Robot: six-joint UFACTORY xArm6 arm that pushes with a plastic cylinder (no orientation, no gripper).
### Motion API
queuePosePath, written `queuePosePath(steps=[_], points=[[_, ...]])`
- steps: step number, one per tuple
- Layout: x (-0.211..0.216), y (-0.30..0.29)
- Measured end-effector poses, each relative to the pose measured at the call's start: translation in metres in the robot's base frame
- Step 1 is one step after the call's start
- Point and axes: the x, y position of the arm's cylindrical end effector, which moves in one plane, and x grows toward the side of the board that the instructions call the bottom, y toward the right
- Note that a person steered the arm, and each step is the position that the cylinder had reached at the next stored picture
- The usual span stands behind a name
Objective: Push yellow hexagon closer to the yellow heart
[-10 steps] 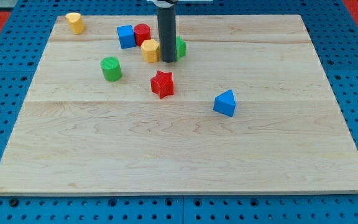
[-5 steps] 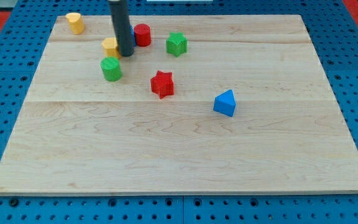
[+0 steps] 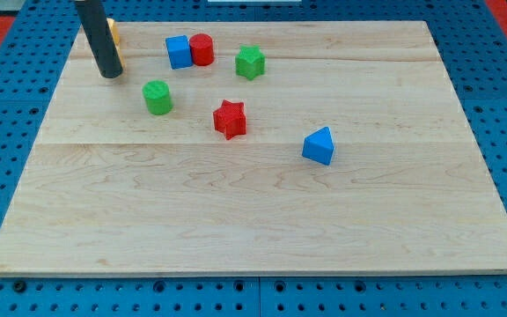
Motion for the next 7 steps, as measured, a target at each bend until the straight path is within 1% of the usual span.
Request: queuePosePath(steps=[2, 4, 5, 6, 7], points=[[-0.002, -0.006], [-0.017, -0.006], [-0.032, -0.006], [-0.038, -0.006], [-0.036, -0.006]])
